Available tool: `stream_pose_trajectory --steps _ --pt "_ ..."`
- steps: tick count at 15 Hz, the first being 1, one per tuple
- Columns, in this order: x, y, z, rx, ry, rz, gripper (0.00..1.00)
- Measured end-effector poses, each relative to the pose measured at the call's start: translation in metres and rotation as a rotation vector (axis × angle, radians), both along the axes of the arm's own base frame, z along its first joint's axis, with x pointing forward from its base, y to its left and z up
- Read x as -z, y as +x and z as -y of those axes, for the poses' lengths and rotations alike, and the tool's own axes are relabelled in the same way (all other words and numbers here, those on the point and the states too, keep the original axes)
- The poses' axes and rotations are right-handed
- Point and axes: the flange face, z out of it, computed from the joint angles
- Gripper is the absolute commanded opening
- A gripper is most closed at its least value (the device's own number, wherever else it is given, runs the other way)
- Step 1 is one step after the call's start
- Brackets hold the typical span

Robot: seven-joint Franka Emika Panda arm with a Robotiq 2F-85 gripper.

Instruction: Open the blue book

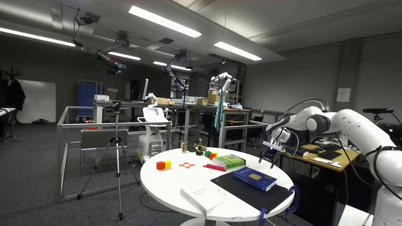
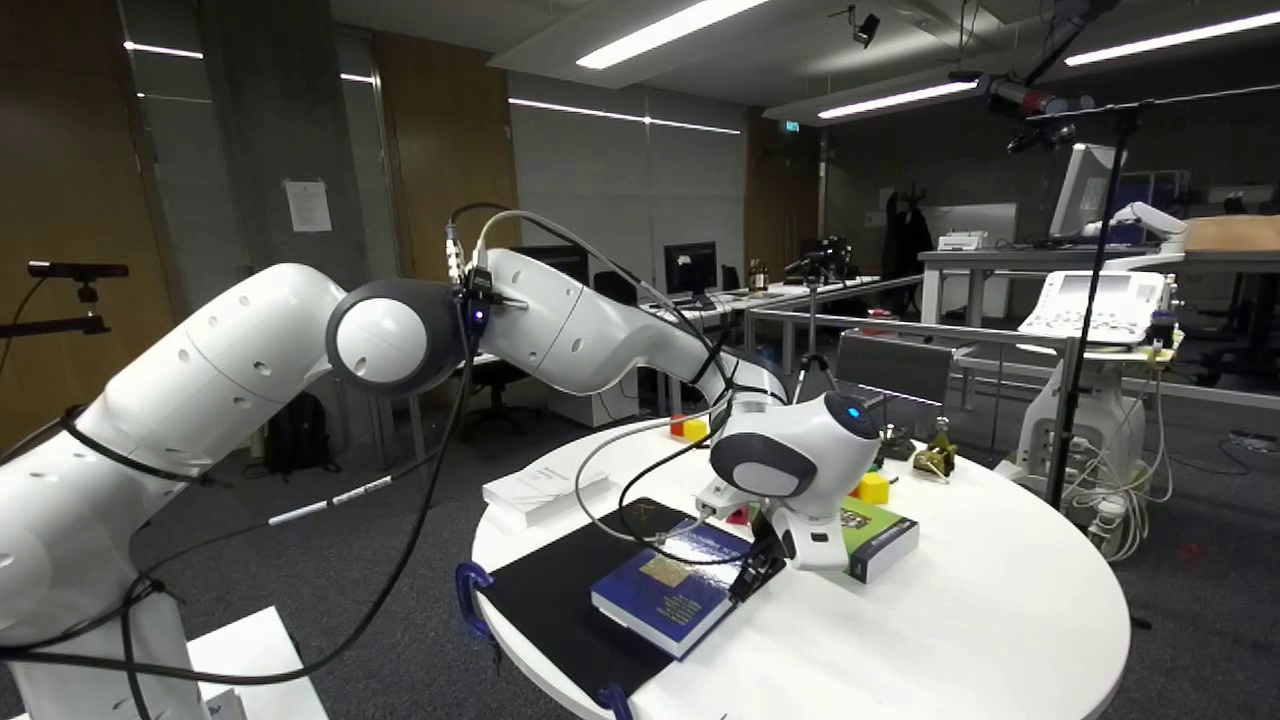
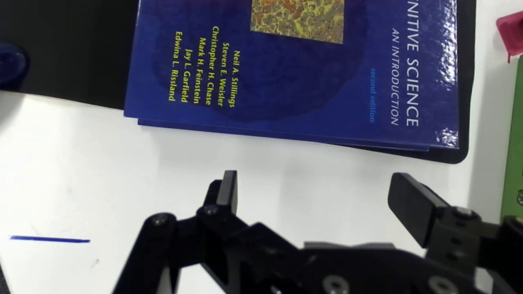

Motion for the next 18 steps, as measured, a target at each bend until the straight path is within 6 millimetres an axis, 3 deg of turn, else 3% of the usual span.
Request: stream_pose_trajectory --steps 18 --pt "0.027 0.014 -0.006 0.053 0.044 -0.005 1.00"
